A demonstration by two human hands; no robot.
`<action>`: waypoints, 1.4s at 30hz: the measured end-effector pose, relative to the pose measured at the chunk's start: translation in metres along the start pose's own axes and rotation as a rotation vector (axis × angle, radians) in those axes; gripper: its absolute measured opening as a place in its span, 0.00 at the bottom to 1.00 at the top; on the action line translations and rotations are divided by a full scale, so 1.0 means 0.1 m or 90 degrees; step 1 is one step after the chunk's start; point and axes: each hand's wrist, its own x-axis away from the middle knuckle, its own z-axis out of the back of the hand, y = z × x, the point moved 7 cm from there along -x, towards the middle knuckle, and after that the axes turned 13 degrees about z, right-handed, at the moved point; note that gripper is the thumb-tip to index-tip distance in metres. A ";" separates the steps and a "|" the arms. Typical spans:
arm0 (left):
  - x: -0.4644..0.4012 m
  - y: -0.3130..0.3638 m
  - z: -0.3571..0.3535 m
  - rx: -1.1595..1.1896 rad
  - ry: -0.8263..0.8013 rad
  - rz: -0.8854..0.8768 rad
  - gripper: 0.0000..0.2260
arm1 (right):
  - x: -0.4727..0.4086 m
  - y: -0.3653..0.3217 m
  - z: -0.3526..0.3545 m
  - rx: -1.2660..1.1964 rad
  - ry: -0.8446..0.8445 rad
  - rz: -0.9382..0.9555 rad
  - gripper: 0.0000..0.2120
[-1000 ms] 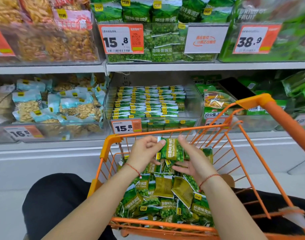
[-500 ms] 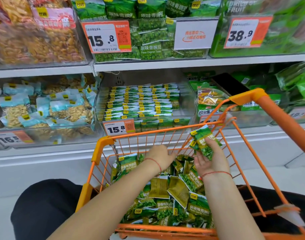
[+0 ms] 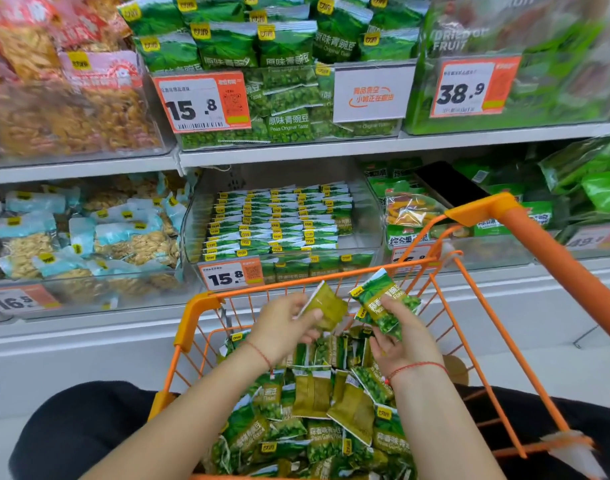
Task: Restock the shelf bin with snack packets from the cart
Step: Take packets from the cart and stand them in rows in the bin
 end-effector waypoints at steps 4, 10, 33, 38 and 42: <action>0.42 0.36 0.41 0.019 0.219 -0.304 0.14 | 0.06 0.10 -0.07 0.020 -0.047 -0.045 0.08; 0.65 0.42 0.30 -0.050 0.321 -0.508 0.05 | 0.15 0.10 -0.14 0.058 -0.091 -0.026 0.10; 0.42 0.10 0.04 -0.199 0.129 -0.241 0.06 | 0.16 0.02 -0.24 0.168 -0.129 0.094 0.27; 0.39 0.02 0.08 0.165 0.023 -0.032 0.10 | 0.13 0.04 -0.19 0.073 -0.103 0.075 0.33; 0.38 0.03 -0.07 0.235 -0.070 0.065 0.16 | 0.22 0.08 -0.32 0.140 -0.224 0.084 0.25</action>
